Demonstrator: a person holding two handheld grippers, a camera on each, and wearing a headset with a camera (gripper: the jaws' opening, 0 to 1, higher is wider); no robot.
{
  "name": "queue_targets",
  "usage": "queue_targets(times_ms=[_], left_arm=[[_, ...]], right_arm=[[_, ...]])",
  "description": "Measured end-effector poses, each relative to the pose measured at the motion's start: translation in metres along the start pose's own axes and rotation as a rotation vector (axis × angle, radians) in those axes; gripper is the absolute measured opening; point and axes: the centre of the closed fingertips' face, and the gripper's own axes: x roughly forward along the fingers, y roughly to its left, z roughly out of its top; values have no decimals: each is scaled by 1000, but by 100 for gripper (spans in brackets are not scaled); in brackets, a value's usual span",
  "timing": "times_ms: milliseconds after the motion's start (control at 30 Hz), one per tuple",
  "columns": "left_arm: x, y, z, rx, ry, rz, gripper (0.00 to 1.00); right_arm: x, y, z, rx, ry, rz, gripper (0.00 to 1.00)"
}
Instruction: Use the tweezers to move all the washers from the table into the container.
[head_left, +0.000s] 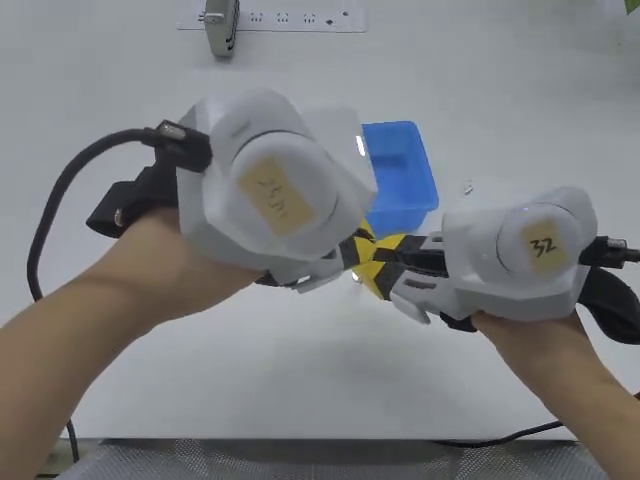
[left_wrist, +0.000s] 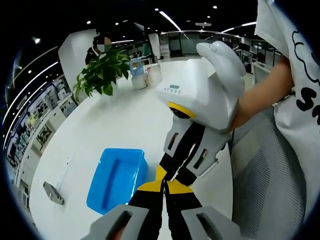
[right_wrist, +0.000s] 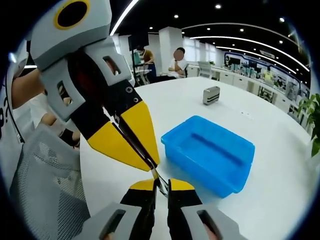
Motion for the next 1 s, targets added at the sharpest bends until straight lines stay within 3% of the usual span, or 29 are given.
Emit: queue_targets(times_ms=[333, 633, 1000], left_arm=[[-20, 7, 14, 35, -9, 27, 0], [-42, 25, 32, 76, -35, 96, 0], [-49, 46, 34, 91, -51, 167, 0]], right_arm=[[-10, 1, 22, -34, -35, 4, 4], [-20, -7, 59, -84, -106, -18, 3], [-12, -20, 80, -134, -139, -58, 3]])
